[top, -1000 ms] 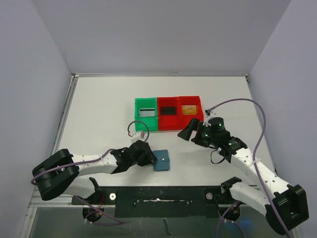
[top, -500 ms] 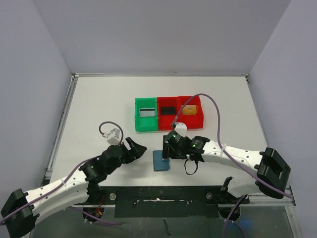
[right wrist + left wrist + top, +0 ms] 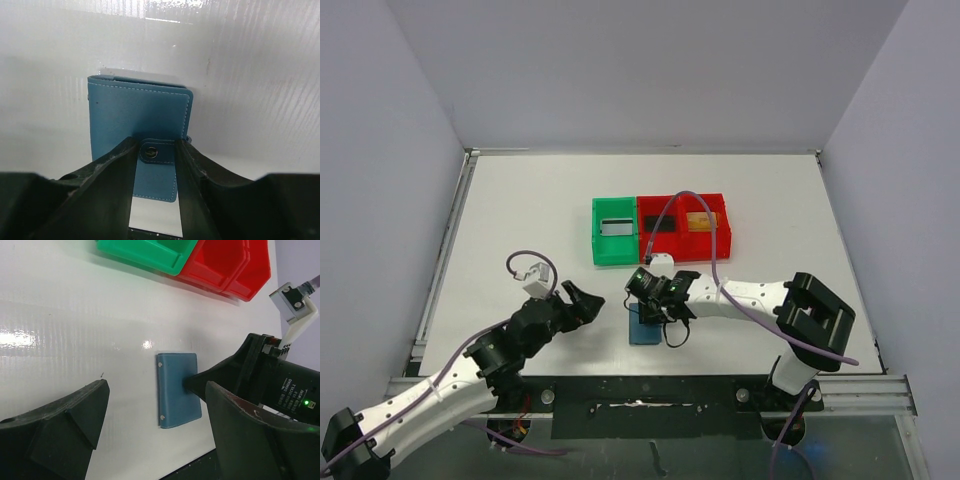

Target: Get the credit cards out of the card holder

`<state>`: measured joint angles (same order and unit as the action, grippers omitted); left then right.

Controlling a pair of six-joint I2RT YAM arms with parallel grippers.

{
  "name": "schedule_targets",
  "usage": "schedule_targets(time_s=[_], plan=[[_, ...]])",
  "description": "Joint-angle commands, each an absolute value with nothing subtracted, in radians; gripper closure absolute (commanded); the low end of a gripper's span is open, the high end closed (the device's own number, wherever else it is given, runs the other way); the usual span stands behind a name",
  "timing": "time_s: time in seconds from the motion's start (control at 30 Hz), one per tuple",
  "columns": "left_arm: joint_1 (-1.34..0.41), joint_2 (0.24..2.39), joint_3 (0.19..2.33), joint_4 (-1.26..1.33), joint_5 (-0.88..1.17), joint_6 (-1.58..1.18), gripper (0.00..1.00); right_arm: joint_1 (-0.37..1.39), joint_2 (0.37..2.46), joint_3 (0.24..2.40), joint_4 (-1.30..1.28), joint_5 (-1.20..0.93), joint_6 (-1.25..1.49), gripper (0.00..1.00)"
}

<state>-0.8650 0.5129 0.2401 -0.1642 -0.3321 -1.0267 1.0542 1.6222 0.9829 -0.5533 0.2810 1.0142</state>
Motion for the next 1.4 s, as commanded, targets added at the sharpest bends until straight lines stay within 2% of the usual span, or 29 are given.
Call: schedule_targets(time_s=[0.0,0.27,0.47,0.8,1.07,1.17,1.37], plan=[[-0.854,0.542,0.247,-0.125,-0.290,-1.003,0.22,1.068,1.619,1.029,-0.586,0.321,1.050,0.62],[-0.852,0.748,0.304,-0.042,-0.169,-0.961,0.28,1.080,1.667,1.035,-0.622,0.333,1.052,0.62],[-0.856,0.918,0.341,0.002,-0.096,-0.947,0.33,1.096,1.686,1.007,-0.602,0.330,1.060,0.73],[-0.868,1.118,0.380,0.123,0.009,-0.933,0.36,1.091,1.600,0.882,-0.404,0.275,1.028,0.92],[-0.879,1.246,0.384,0.246,0.086,-0.947,0.40,1.072,1.523,0.770,-0.274,0.247,1.046,0.98],[-0.883,1.290,0.384,0.290,0.114,-0.956,0.44,1.057,1.483,0.719,-0.202,0.222,1.053,0.99],[-0.902,1.391,0.423,0.290,0.142,-0.949,0.61,1.010,1.397,0.596,-0.038,0.130,1.075,1.00]])
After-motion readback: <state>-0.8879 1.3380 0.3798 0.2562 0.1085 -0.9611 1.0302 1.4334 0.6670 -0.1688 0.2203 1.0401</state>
